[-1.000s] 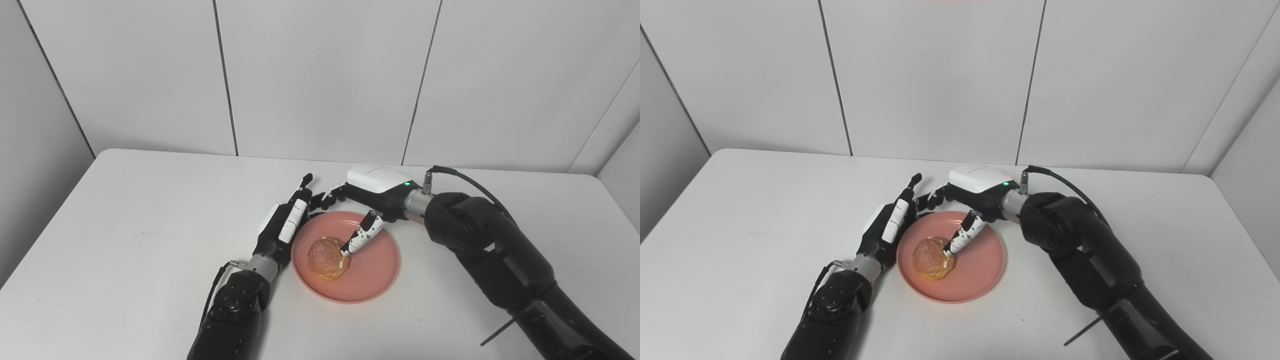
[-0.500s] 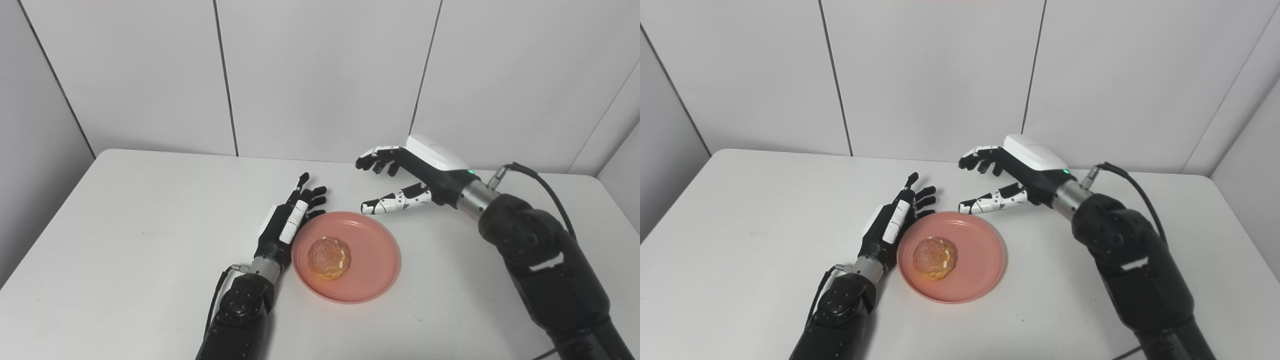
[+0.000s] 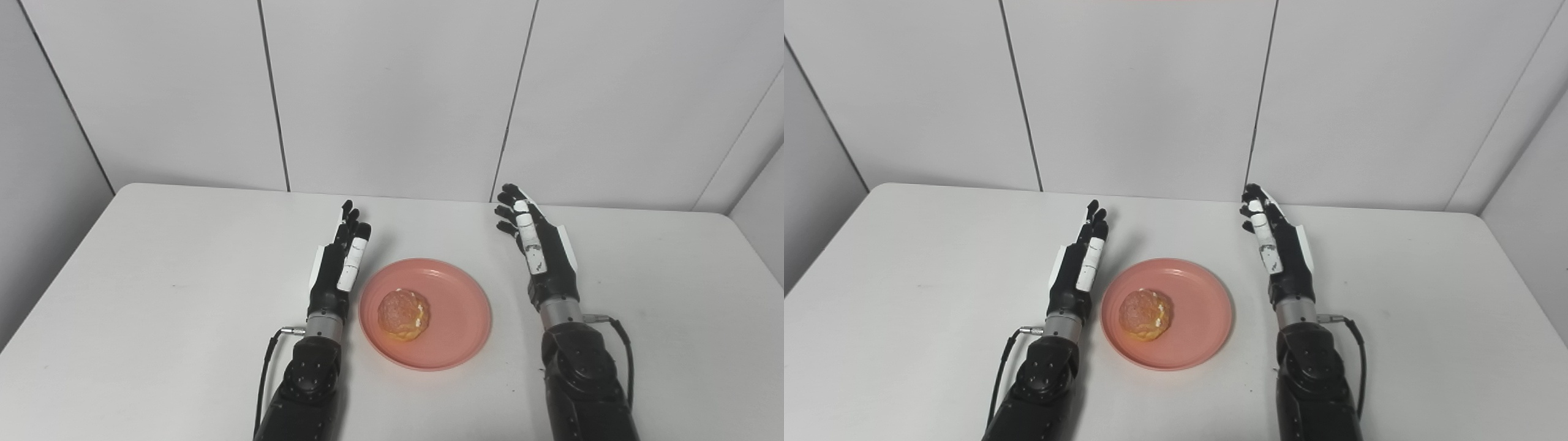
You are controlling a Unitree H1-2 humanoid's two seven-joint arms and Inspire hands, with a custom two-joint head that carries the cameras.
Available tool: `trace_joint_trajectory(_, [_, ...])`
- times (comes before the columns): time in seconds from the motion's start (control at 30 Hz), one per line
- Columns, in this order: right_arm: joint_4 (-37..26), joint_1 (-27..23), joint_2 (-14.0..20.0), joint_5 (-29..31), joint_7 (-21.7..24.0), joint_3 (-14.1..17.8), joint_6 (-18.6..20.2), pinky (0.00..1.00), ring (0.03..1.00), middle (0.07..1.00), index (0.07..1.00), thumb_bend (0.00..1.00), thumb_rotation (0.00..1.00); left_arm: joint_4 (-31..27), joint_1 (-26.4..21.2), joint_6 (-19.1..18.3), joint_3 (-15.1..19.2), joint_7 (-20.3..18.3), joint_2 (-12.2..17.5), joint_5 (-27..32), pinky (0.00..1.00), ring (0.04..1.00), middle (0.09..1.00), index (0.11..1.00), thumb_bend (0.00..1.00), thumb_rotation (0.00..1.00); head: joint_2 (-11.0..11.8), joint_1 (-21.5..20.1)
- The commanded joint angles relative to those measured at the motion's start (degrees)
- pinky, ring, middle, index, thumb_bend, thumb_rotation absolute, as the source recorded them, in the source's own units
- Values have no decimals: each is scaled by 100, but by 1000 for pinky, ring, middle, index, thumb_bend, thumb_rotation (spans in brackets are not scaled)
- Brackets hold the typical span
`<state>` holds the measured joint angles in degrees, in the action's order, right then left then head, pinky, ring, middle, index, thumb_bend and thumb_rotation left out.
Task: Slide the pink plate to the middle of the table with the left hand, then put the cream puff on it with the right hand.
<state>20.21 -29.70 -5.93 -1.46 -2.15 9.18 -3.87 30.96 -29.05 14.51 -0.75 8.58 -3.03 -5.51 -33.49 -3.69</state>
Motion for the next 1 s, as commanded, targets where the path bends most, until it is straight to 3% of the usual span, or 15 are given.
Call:
trace_joint_trajectory(0.0, [27, -68, -16, 206, -228, 108, -470, 951, 933, 943, 936, 872, 1000, 73, 109, 91, -7, 88, 71, -132, 897, 968, 986, 995, 852, 952, -3, -4])
trace_joint_trajectory(0.1, [267, -34, -33, 168, -514, 134, -741, 953, 941, 945, 933, 874, 1000, -21, 140, -33, -19, 159, 98, -210, 971, 993, 998, 1000, 826, 957, -35, -38])
trace_joint_trajectory(0.23, [492, 14, -85, 319, -712, 186, -954, 965, 946, 949, 933, 854, 1000, -228, 179, -290, 12, 152, 131, -211, 999, 1000, 1000, 1000, 844, 970, -52, 19])
trace_joint_trajectory(0.4, [599, 116, -66, 256, -796, 26, -871, 993, 955, 950, 938, 837, 1000, -388, 167, -538, 50, 43, 199, -73, 1000, 1000, 1000, 1000, 845, 973, -51, -56])
trace_joint_trajectory(0.63, [750, 149, 62, -59, -883, -312, -836, 1000, 980, 940, 932, 838, 1000, -368, 101, -514, 122, -89, 290, 150, 1000, 1000, 1000, 1000, 828, 944, -43, -123])
trace_joint_trajectory(0.97, [753, 129, 191, 284, -646, -380, -687, 1000, 981, 956, 924, 880, 1000, -307, 122, -369, 84, 61, 258, 21, 1000, 1000, 1000, 1000, 809, 953, -57, -100])
